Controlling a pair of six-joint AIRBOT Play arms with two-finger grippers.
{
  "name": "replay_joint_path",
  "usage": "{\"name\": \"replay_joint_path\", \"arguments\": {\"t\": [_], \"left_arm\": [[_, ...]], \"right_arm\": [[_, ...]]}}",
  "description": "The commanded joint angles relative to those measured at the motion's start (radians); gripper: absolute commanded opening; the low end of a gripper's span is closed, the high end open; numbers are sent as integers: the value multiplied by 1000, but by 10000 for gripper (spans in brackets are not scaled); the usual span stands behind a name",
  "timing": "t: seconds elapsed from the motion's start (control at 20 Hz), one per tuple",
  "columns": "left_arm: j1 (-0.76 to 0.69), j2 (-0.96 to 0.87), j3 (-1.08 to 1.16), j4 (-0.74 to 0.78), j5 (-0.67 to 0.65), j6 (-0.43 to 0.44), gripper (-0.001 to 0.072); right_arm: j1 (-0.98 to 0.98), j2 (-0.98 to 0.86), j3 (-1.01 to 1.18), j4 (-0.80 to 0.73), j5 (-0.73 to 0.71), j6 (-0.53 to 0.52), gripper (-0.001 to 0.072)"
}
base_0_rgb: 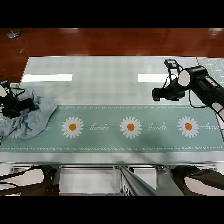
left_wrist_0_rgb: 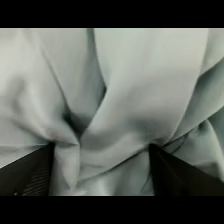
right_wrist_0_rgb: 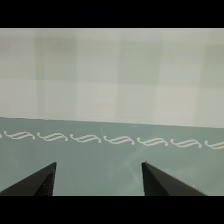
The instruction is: Fold the shirts.
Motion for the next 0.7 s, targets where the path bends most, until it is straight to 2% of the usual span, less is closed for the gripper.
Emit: {"name": "replay_joint_path", "arguments": {"t": [0.0,0.05,0.15,0.35,0.65], "left_arm": [[0,-30,-1,-54,-34,33,449],[0,-26,0,-62,-41,43,28],[-1,8,23,-151,-48,116,25],[-27,198,139,-447,19,182,25],[-96,452,371,-776,55,290,25]], "right_arm": [[0,0,0,6,-3,6,620],[0,0,0,9,-1,6,620],[0,0,0,18,12,6,620],[1,28,0,50,29,6,620],[3,224,0,56,28,4,620]]}}
